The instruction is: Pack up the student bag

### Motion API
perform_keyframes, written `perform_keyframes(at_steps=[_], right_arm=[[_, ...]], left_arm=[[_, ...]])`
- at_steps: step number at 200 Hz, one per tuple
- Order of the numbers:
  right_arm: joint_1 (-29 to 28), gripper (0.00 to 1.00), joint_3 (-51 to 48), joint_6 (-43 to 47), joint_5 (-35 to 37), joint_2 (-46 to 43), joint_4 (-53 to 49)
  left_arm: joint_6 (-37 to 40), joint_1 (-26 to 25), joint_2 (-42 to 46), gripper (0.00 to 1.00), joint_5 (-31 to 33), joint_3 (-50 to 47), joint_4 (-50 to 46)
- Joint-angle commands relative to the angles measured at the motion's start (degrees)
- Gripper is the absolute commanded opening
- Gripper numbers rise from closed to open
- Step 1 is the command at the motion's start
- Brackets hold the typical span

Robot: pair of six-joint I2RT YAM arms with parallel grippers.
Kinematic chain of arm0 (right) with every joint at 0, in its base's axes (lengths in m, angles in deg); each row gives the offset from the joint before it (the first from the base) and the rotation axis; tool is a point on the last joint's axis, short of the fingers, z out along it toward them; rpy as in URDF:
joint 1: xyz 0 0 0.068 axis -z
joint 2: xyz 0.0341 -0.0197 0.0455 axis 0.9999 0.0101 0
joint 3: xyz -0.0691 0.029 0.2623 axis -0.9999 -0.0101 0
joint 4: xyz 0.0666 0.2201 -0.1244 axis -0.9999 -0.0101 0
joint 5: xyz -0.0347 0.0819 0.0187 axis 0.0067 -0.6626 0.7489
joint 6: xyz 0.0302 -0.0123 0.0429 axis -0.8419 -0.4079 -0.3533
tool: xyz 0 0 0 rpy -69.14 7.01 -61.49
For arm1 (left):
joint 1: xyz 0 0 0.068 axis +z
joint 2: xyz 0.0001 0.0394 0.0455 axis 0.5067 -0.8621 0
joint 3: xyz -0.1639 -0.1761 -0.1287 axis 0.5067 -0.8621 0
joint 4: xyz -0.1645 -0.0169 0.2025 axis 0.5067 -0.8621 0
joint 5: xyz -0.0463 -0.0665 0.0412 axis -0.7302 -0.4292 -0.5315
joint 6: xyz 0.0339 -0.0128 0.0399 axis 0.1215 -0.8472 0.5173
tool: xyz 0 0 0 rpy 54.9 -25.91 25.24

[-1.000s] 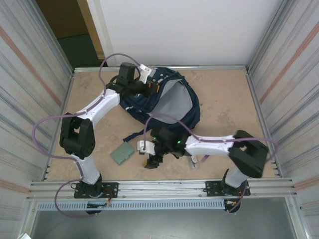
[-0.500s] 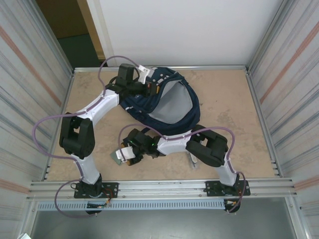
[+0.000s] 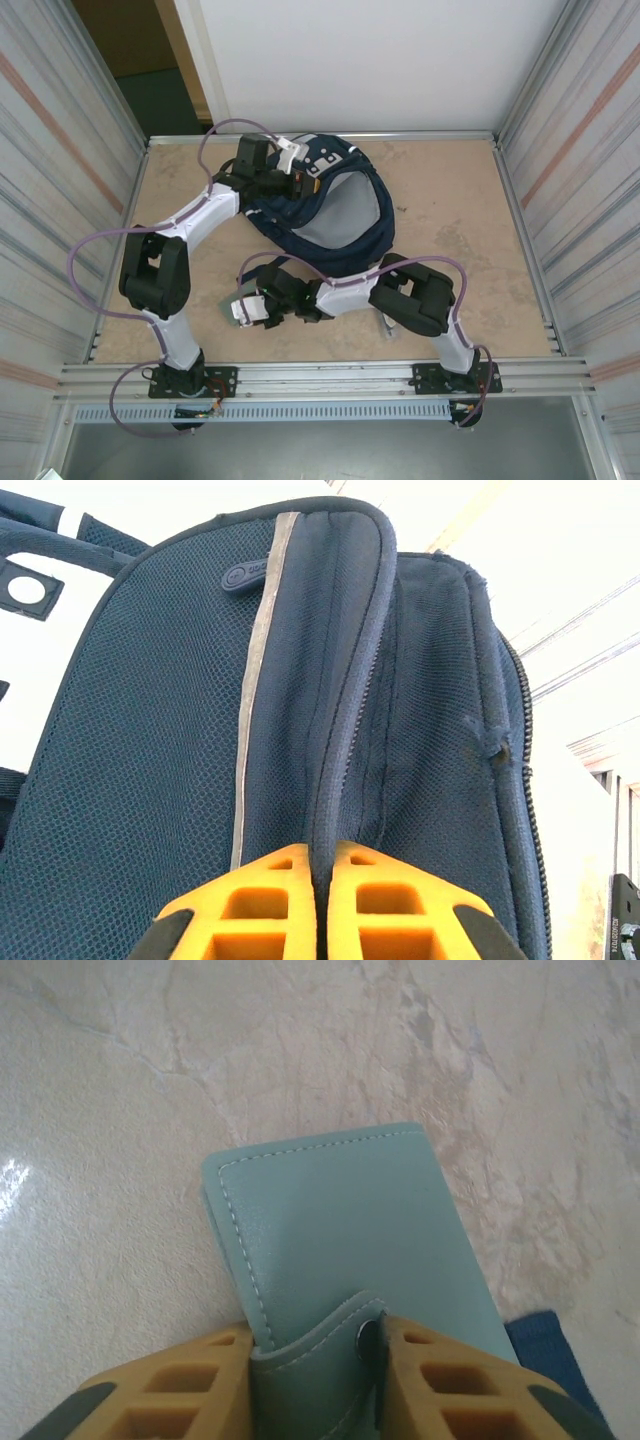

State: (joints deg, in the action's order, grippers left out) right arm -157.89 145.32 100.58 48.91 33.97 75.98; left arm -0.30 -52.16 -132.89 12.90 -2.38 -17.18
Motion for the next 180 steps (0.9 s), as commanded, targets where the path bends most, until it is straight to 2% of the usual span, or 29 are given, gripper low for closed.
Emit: perform_keyframes(at_steps=[1, 52, 73, 101, 130, 147, 180], right_arm=[[-0.51, 0.23, -3.62, -13.32, 2.27, -2.63, -6.65], [0.18, 0.1, -13.48, -34.5, 3.08, -16.81, -1.42], [3.17, 0.06, -18.75, -41.24, 0.23, -24.77, 1.23], [9.15, 0.04, -24.11, -44.89, -0.81, -36.73, -2.07], [16.73, 0.01, -25.14, -37.89, -1.99, -47.85, -12.01], [23.96, 0.0, -24.13, -31.77, -2.6, -51.63, -15.91], [32.02, 0.0, -19.15, -17.11, -2.38, -48.89, -16.16]], left_arm=[[0.57, 1.5, 0.27, 0.0, 0.2, 1.02, -2.88], [0.82, 1.5, 2.8, 0.0, -1.36, 3.04, -4.44], [2.01, 1.68, 3.48, 0.0, -1.67, 5.1, -5.93], [4.51, 1.66, 4.7, 0.0, -1.85, 8.06, -7.95], [6.96, 1.68, 6.06, 0.0, -2.12, 9.23, -8.51], [7.76, 1.68, 6.41, 0.0, -2.51, 9.73, -9.17], [7.43, 1.68, 6.42, 0.0, -3.99, 10.7, -10.01]])
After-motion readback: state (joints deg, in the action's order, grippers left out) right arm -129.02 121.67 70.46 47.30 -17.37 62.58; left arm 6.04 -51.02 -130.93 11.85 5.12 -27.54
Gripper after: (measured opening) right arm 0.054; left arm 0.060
